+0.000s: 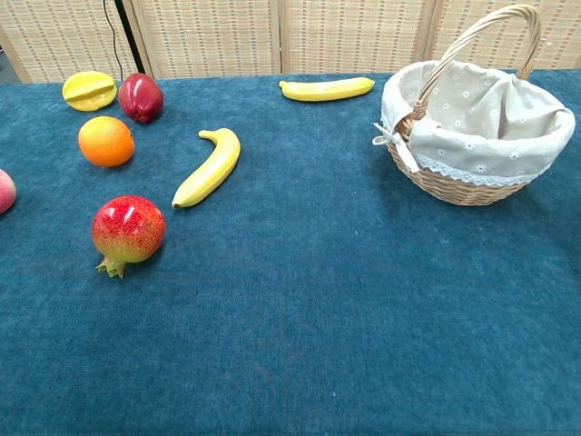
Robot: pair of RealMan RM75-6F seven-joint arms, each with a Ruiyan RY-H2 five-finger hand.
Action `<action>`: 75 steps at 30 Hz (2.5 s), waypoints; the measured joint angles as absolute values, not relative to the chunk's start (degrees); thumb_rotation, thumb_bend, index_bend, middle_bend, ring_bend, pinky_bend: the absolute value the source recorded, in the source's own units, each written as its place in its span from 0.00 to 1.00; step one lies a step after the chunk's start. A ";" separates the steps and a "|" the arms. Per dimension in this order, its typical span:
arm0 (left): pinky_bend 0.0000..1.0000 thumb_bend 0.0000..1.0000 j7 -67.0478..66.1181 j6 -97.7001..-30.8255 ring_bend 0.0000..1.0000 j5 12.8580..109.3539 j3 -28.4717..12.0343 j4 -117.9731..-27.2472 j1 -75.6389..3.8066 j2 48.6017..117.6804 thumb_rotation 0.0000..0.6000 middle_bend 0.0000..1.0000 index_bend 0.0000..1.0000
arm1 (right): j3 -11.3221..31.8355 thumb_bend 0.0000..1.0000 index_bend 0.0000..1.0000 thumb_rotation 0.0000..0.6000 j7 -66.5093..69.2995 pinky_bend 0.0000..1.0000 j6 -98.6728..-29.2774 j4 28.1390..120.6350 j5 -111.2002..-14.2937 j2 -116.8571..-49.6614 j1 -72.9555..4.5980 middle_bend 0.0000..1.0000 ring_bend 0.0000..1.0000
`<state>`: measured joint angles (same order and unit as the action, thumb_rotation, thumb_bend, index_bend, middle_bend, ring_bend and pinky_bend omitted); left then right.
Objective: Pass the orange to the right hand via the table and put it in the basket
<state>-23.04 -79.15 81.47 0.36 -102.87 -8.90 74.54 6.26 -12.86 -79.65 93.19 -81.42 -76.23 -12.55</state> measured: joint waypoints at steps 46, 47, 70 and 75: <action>0.00 0.10 -7.31 -56.21 0.00 64.21 -16.01 -65.59 -28.81 87.79 1.00 0.00 0.00 | 6.50 0.03 0.00 1.00 -9.62 0.00 -78.65 93.19 -79.98 -74.98 -12.39 0.00 0.00; 0.00 0.10 -7.00 -55.61 0.00 64.16 -16.14 -64.42 -29.51 88.57 1.00 0.00 0.00 | 6.50 0.03 0.00 1.00 -9.55 0.00 -78.71 93.23 -80.02 -74.93 -12.36 0.00 0.00; 0.32 0.19 3.15 -47.76 0.27 67.46 -17.03 -37.91 -43.16 105.80 1.00 0.31 0.44 | 6.45 0.03 0.00 1.00 -8.30 0.00 -78.73 93.09 -79.91 -74.38 -12.06 0.00 0.00; 0.51 0.29 5.10 -54.96 0.43 68.84 -16.80 -33.37 -42.31 109.71 1.00 0.53 0.66 | 6.61 0.03 0.00 1.00 -7.94 0.00 -78.57 92.73 -79.24 -74.40 -11.97 0.00 0.00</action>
<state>5.10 -54.96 68.84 -16.80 -33.37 -42.31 109.71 6.61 -7.94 -78.57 92.73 -79.24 -74.40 -11.97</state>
